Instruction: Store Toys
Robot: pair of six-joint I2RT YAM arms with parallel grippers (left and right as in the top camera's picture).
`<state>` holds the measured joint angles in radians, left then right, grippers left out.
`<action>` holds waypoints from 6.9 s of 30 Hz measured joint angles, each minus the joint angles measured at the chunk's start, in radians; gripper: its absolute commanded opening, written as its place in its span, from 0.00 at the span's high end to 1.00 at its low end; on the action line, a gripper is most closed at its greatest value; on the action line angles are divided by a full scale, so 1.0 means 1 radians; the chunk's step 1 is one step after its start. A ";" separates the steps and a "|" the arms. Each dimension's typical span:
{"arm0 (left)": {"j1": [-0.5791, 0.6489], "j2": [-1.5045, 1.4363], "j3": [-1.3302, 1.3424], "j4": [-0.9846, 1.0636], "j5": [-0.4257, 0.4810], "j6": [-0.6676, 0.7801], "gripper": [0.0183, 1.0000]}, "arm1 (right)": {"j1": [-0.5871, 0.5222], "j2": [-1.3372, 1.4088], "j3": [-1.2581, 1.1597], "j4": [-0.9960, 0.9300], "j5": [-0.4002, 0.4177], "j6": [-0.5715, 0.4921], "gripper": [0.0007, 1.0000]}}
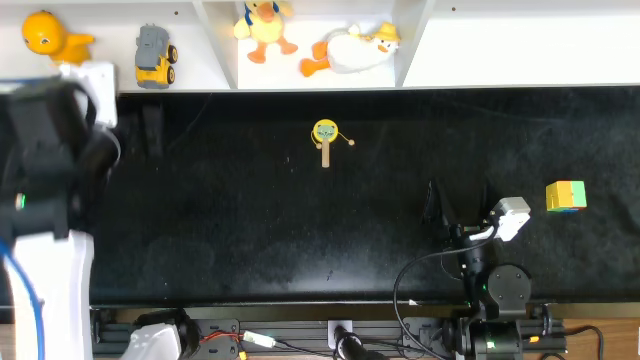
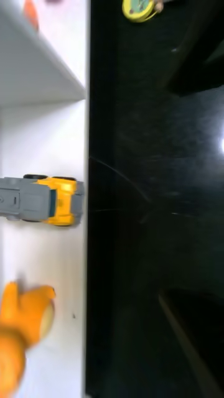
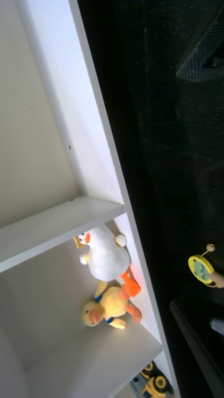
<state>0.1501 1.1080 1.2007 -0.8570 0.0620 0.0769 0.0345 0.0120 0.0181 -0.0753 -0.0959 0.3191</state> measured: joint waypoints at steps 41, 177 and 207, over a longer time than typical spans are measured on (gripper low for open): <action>0.000 -0.763 -0.661 0.218 0.014 -0.072 0.00 | 0.000 0.000 0.000 0.000 0.000 0.000 0.01; -0.020 -1.093 -1.183 0.775 0.000 -0.202 0.00 | 0.538 1.722 1.181 -0.581 0.074 -0.029 0.08; -0.020 -1.093 -1.183 0.775 0.000 -0.202 0.00 | 0.607 1.884 1.227 -0.558 0.074 0.170 0.93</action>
<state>0.1303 0.0151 0.0174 -0.0818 0.0624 -0.1249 0.6418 1.8957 1.2453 -0.6338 -0.0219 0.4892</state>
